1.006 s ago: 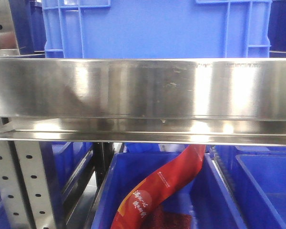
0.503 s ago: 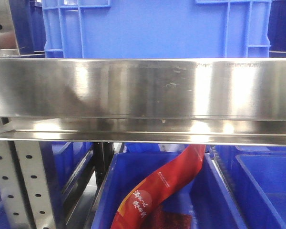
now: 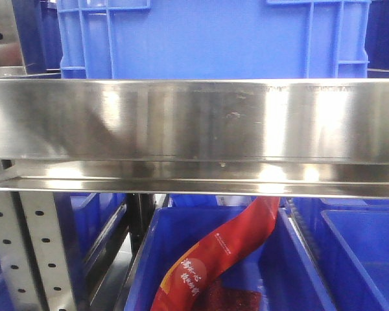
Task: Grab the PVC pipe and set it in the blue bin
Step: 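Move both grippers with their clamps over the open blue bin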
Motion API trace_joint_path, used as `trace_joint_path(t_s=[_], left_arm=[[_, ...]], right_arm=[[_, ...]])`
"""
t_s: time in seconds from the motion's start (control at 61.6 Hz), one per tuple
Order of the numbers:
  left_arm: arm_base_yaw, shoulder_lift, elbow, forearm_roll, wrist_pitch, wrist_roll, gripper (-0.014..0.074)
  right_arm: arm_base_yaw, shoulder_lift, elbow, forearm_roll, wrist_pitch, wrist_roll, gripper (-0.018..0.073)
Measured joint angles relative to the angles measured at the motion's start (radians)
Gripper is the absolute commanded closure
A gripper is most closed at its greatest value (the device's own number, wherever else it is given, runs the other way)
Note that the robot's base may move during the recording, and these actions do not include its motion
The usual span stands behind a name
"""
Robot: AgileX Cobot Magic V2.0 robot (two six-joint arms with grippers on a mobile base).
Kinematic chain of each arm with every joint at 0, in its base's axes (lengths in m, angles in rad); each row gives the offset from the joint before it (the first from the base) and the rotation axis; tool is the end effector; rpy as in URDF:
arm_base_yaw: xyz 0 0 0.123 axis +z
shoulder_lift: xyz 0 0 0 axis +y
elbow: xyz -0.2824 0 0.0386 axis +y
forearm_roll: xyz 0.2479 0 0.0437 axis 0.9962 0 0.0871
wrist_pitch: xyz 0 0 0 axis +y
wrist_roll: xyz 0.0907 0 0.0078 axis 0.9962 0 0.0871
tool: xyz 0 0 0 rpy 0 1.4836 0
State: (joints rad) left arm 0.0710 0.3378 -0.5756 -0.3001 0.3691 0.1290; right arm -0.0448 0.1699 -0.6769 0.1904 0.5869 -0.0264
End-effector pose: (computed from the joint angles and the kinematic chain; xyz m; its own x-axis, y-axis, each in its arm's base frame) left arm 0.0680 -0.0049 0.3511 -0.0340 -0.1533 -0.9876 0.0310 0.9875 -0.1544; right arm 0.0146 0.0089 0.3687 0.0076 0.1314 -0.9913 -0.0617 0.9895 0.1307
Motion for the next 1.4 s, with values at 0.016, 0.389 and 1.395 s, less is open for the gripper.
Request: trace_joint_path(t_s=[0.016,0.389,1.395], left_arm=[[0.0,0.0,-0.004,-0.012,0.0,0.0,0.0707],[0.0,0.0,-0.055,-0.132,0.037,0.14,0.0707],[0.0,0.231,-0.224,-0.544,0.177,0.518,0.0707]], right_arm=[[0.0,0.002,-0.002,0.006,0.0,0.0,0.0728],[0.0,0.071,-0.022,0.075,-0.003,-0.033,0.0728],[0.0,0.344,-0.211,0.493,-0.014,-0.351,0.0728]])
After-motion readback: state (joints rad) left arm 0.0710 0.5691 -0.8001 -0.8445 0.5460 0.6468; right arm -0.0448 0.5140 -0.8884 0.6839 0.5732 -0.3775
